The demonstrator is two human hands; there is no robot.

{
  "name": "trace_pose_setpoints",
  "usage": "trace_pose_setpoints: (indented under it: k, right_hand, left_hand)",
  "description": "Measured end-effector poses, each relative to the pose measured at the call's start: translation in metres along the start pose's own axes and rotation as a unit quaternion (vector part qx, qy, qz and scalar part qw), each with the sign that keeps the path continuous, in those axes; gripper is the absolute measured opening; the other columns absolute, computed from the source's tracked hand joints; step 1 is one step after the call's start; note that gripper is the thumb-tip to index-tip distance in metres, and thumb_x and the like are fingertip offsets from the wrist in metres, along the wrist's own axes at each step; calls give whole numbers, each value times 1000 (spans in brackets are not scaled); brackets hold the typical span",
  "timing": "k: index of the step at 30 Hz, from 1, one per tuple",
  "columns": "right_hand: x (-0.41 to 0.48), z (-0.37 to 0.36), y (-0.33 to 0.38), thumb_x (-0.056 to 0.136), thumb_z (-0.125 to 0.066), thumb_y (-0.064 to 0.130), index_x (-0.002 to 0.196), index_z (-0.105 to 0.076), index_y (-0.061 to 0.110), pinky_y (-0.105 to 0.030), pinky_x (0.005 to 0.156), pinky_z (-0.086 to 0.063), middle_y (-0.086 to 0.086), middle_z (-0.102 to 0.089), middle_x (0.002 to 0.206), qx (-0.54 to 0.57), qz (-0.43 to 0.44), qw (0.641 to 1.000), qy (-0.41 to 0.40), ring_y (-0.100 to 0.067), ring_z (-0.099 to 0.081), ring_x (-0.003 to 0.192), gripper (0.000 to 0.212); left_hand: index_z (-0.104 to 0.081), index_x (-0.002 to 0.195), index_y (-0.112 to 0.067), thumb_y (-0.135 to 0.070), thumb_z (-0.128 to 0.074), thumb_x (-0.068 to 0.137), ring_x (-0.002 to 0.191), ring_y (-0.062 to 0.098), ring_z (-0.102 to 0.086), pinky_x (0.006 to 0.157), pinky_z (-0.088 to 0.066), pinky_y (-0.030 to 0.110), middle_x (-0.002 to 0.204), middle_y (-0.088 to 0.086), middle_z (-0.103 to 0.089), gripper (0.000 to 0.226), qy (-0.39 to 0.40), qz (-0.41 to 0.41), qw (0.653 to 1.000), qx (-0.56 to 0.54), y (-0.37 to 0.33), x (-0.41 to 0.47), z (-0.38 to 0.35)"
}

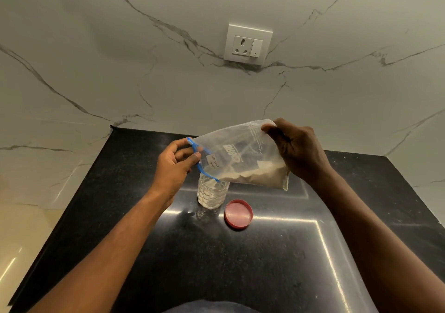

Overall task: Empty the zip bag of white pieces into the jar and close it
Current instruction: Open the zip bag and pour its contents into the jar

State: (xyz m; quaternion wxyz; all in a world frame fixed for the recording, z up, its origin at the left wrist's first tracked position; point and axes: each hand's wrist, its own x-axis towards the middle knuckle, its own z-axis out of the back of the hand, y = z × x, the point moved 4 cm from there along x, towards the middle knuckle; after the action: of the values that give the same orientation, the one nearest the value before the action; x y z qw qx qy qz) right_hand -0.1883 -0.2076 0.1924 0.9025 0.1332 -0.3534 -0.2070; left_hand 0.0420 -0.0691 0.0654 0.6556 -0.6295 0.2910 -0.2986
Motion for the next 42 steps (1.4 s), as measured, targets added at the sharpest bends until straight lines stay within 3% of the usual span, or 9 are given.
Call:
trace_pose_setpoints:
  k: [7, 11, 15, 24, 29, 34, 42]
  right_hand:
    - [2, -2, 1, 104, -44, 47, 99, -71, 4, -9, 51, -39, -5, -65, 68, 5, -4, 1000, 19, -14, -58, 53, 51]
    - [4, 0, 1, 104, -45, 45, 99, -71, 7, -15, 49, -46, -4, -66, 70, 6, -2, 1000, 16, -16, -63, 54, 46]
    - [4, -1, 3, 104, -44, 48, 94, -69, 4, -36, 47, -51, -9, -65, 67, 0, -10, 1000, 29, -24, -62, 54, 52]
    - [6, -3, 7, 103, -45, 50, 86, -66, 4, -33, 45, -44, -4, -59, 61, 12, -28, 999, 35, -22, -56, 49, 53]
    - [12, -8, 14, 102, -46, 52, 82, -64, 5, -45, 47, -47, -13, -60, 61, 23, -50, 997, 51, -28, -56, 49, 54]
    - [18, -9, 16, 100, -42, 58, 93, -70, 1, -50, 53, -52, -19, -69, 72, 11, -52, 996, 71, -35, -66, 59, 64]
    - [17, -7, 17, 99, -41, 58, 96, -70, -1, -53, 54, -53, -21, -70, 74, 4, -47, 995, 83, -37, -67, 60, 66]
  left_hand:
    - [-62, 135, -15, -12, -72, 98, 90, -6, -75, 63, -56, 9, 110, -8, -78, 38, 1, -1, 1000, -3, 1, 1, -1]
    - [-62, 135, -14, -11, -72, 99, 91, -6, -75, 65, -56, 8, 112, -5, -78, 38, 6, -4, 1000, -3, -1, 2, -2]
    - [-62, 136, -14, -8, -71, 99, 93, -2, -76, 64, -56, 9, 117, -1, -79, 39, 8, -3, 1000, -1, 1, 2, -1]
    - [-64, 136, -18, -8, -71, 98, 101, 3, -76, 64, -56, 13, 115, -7, -80, 40, 9, 6, 1000, -16, 9, 1, 0]
    - [-65, 136, -17, -7, -70, 98, 98, -2, -75, 64, -57, 9, 114, -12, -79, 40, 4, 12, 1000, -25, 15, 2, 0]
    - [-66, 134, -19, -7, -71, 98, 102, 4, -76, 64, -56, 8, 115, -9, -80, 38, -1, 13, 999, -46, 16, 2, 2]
    - [-65, 136, -18, -8, -71, 98, 107, 7, -75, 65, -57, 9, 119, -6, -79, 39, 3, 15, 998, -60, 19, 3, 2]
